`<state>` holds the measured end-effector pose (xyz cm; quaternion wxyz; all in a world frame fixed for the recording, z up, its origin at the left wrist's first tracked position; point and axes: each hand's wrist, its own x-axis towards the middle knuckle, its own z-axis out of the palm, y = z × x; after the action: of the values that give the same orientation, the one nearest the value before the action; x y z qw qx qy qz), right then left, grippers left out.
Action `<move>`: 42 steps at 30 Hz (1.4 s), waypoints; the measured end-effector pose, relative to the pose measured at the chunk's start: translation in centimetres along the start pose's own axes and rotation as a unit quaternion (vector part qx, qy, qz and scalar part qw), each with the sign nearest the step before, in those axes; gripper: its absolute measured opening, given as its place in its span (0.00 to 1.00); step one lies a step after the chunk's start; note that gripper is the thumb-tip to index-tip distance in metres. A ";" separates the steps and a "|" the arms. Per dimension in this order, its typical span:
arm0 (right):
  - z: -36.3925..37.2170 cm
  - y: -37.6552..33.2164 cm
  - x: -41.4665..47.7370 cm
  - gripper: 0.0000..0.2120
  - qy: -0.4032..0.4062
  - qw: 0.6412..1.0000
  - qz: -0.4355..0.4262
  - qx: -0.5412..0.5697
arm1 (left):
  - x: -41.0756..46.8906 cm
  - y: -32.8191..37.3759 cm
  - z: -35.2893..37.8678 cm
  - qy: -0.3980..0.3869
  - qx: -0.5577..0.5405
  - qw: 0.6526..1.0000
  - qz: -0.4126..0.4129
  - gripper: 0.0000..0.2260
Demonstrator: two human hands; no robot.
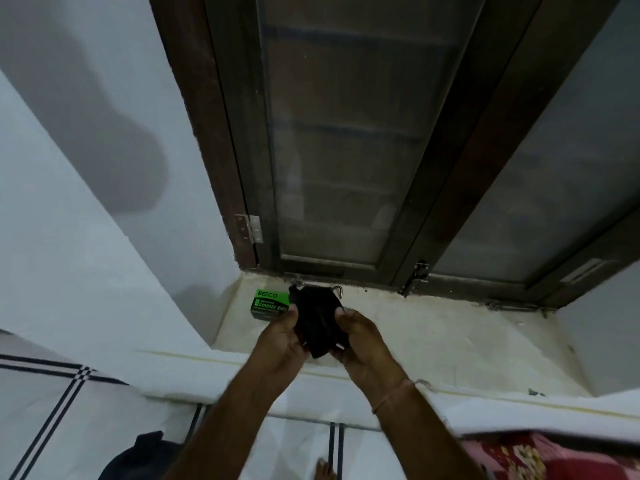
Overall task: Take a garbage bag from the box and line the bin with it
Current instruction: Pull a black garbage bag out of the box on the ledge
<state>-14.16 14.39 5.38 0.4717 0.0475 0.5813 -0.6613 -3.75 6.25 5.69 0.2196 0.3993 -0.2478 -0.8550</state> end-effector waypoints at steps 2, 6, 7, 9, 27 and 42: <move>0.6 -0.2 -0.3 0.07 0.025 0.999 -0.021 -0.028 | -0.2 0.1 -0.1 -0.011 -0.006 1.000 -0.027 0.19; 2.3 0.1 -1.8 0.17 -0.001 0.996 -0.085 -0.004 | -1.0 1.4 -0.4 -0.048 0.051 0.998 -0.005 0.19; 2.6 0.3 -2.3 0.20 -0.024 0.996 -0.091 0.006 | -1.3 1.7 -0.7 -0.058 0.072 0.996 -0.002 0.19; 3.3 0.6 -3.2 0.24 -0.055 0.994 -0.094 -0.034 | -1.7 2.2 -1.3 -0.077 0.108 0.991 -0.008 0.16; 6.6 2.8 -5.3 0.21 0.049 0.995 -0.061 0.059 | -3.9 3.8 -5.1 -0.119 0.083 0.984 -0.103 0.23; 6.4 3.9 -6.1 0.15 0.060 0.984 -0.140 -0.097 | -4.0 4.2 -6.5 -0.124 0.154 0.978 -0.069 0.24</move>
<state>-5.02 13.12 8.30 0.3411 -0.0406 0.6707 -0.6574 4.49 3.68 6.91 0.0637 0.3351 -0.3740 -0.8624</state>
